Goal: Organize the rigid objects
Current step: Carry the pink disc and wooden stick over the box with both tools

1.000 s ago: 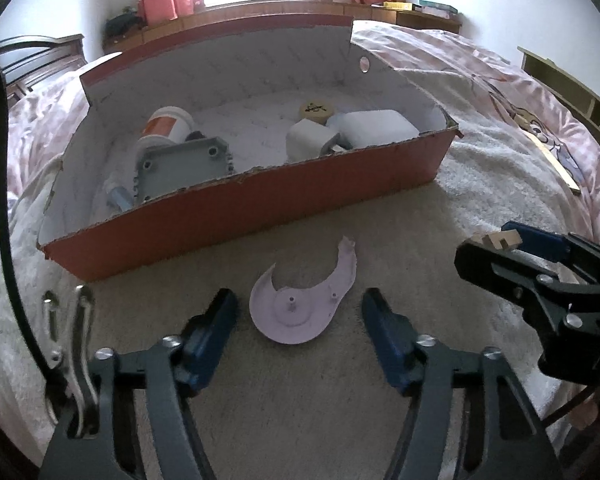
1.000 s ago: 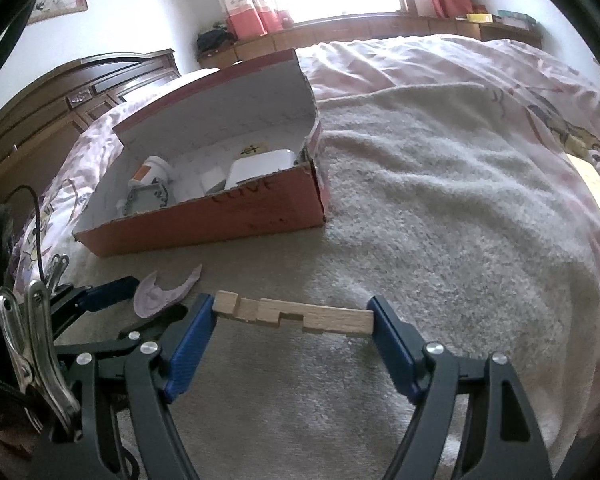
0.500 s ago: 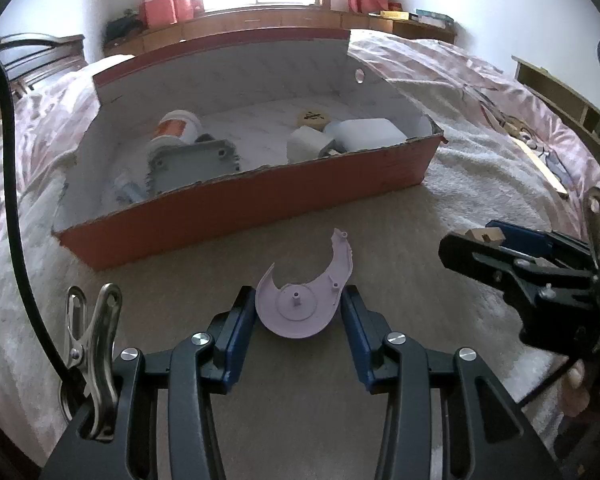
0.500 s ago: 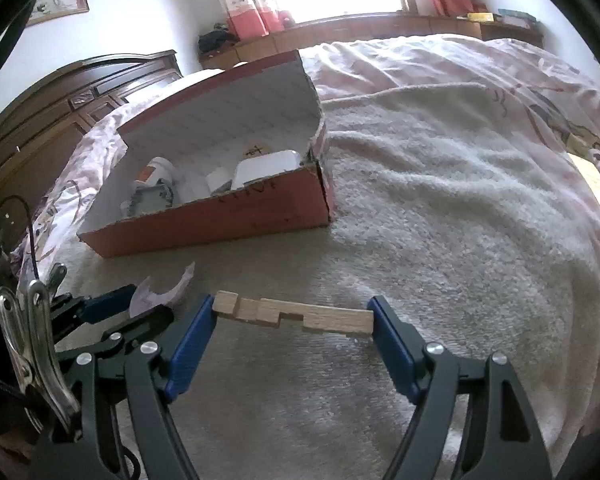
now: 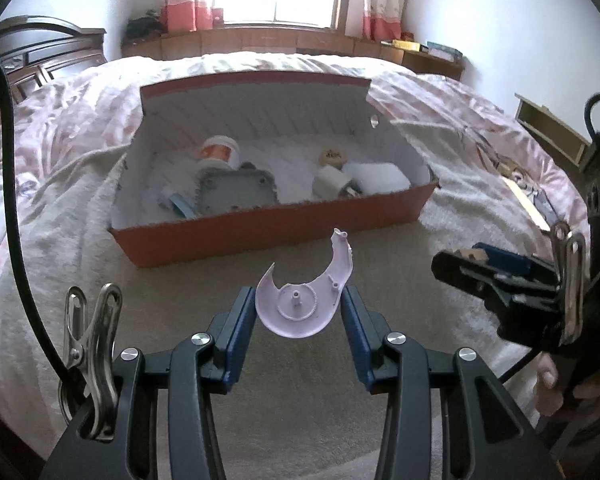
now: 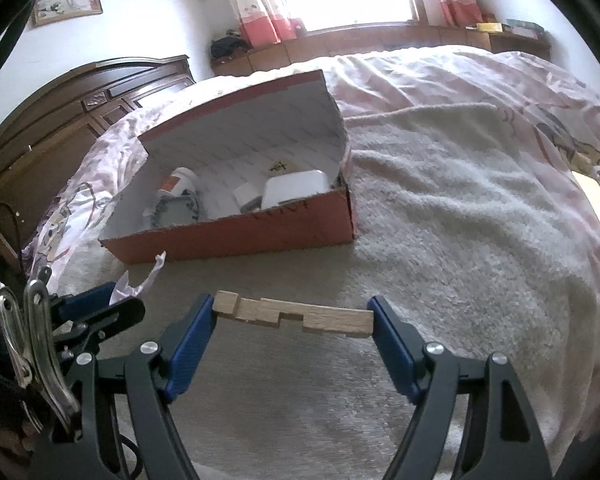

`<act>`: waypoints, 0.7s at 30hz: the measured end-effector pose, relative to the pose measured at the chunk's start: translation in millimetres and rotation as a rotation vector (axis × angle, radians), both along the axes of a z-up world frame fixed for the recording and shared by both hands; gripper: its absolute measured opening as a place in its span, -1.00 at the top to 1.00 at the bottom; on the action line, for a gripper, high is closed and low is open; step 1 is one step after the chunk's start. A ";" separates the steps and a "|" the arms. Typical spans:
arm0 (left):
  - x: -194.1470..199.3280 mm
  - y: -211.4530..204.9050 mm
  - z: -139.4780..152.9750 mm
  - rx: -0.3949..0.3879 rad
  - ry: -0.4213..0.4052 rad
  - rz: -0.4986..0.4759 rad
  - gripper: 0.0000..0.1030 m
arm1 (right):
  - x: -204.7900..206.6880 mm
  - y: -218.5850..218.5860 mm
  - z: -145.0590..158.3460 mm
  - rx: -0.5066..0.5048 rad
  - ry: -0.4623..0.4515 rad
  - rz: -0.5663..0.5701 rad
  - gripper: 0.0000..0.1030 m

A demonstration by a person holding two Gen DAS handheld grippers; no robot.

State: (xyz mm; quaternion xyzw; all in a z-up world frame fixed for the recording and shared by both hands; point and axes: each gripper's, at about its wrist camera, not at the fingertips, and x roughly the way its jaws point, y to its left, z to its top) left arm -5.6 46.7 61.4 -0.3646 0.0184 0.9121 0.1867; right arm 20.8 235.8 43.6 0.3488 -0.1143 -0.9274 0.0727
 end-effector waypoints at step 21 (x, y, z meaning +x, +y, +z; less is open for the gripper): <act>-30.9 -10.6 30.6 0.010 0.071 0.071 0.14 | -26.5 -26.3 30.9 0.040 0.073 0.062 -0.57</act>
